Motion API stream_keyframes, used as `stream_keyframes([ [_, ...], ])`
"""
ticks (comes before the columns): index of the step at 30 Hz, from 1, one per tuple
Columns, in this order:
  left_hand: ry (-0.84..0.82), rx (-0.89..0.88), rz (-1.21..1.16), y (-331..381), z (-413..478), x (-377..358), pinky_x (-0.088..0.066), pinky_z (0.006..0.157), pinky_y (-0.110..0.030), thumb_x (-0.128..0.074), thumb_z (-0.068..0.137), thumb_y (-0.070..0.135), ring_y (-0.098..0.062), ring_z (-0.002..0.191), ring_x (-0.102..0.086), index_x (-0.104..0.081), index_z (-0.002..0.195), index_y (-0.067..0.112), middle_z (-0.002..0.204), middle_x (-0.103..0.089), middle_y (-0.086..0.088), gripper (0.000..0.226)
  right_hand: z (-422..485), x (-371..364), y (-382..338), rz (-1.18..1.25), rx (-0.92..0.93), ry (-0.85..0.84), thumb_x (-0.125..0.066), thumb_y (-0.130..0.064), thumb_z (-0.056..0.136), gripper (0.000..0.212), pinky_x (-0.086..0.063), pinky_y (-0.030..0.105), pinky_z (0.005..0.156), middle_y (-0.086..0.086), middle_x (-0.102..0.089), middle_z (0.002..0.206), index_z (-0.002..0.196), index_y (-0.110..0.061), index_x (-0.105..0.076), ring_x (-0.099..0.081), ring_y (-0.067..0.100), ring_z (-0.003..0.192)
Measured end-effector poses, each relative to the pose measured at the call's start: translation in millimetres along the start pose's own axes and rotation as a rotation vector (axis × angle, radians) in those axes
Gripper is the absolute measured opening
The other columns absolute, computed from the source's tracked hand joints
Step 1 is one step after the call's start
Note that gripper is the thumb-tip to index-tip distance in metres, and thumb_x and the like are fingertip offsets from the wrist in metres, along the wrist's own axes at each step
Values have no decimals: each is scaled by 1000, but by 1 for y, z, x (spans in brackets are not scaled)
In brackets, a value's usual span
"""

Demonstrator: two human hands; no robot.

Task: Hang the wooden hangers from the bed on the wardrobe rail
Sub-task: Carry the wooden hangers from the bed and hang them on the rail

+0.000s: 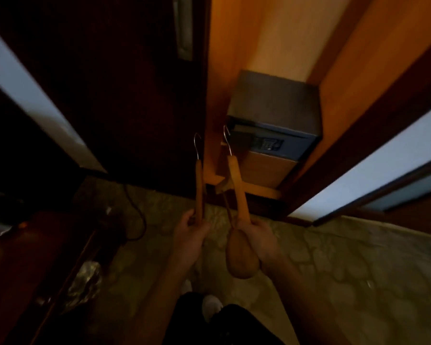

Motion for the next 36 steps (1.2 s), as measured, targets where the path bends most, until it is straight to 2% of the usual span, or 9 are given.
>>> stream_keyframes([
  [3, -121, -57, 65, 39, 21, -12, -40, 52, -24, -61, 84, 13, -13, 62, -51, -49, 131, 12, 84, -59, -3, 49, 5, 2, -29, 85, 65, 53, -59, -13, 85, 18, -47, 37, 69, 16, -62, 83, 93, 3, -66, -59, 28, 75],
  [7, -235, -212, 139, 104, 38, -28, -43, 42, -12, -57, 87, 13, -10, 62, -52, -48, 131, 13, 86, -58, -2, 45, 5, 12, -82, 212, 174, 85, -60, -13, 85, 8, -47, 30, 61, 8, -63, 74, 80, -9, -65, -60, 20, 66],
  [12, -270, -348, 103, 198, 55, -52, -40, 38, -11, -57, 87, 11, -11, 56, -49, -54, 121, 10, 74, -55, -2, 35, 12, 33, -165, 251, 355, 119, -64, -14, 82, 18, -47, 31, 60, 12, -62, 74, 88, 2, -68, -61, 20, 64],
  [15, -271, -456, 52, 256, 60, -68, -38, 37, -11, -57, 86, 7, -3, 45, -49, -58, 109, 10, 70, -52, 0, 24, 21, 46, -219, 256, 465, 138, -64, -11, 81, 9, -45, 23, 51, 2, -60, 59, 72, -9, -64, -58, 10, 50],
  [17, -273, -526, 23, 292, 63, -78, -38, 37, -10, -56, 86, 6, -2, 45, -50, -57, 97, 19, 71, -52, 1, 16, 28, 54, -255, 255, 529, 138, -63, -10, 81, 10, -44, 24, 52, 2, -60, 61, 71, -11, -63, -57, 10, 51],
  [21, -241, -647, -1, 354, 73, -97, -39, 38, -9, -56, 86, 10, -9, 57, -49, -55, 111, 14, 73, -53, -1, 25, 38, 69, -323, 258, 640, 86, -63, -12, 81, 7, -47, 28, 57, 5, -62, 66, 74, -9, -64, -59, 14, 56],
  [27, -155, -737, -90, 439, 103, -140, -37, 42, -19, -55, 86, 11, -12, 51, -44, -55, 116, 9, 65, -50, -3, 30, 63, 107, -427, 219, 769, -39, -62, -16, 82, 10, -49, 28, 62, 9, -65, 76, 84, -7, -65, -61, 19, 67],
  [32, -96, -826, -164, 516, 123, -171, -34, 32, -12, -55, 87, 5, -14, 51, -41, -52, 124, 4, 66, -48, -5, 38, 81, 140, -510, 147, 859, -118, -64, -19, 82, 10, -50, 26, 57, 9, -66, 73, 83, -9, -65, -62, 18, 60],
  [36, -25, -929, -186, 568, 127, -180, -38, 37, -14, -57, 86, 9, -13, 54, -45, -51, 126, 9, 70, -50, -5, 40, 90, 154, -566, 134, 949, -179, -63, -16, 82, 11, -45, 35, 67, 20, -62, 79, 77, -7, -65, -58, 27, 65],
])
Point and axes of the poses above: each hand's wrist, its own z-axis towards the middle knuckle, its own x-axis out of the back of the hand, y = z × x, the point moved 2 cm from there along z, towards the middle knuckle
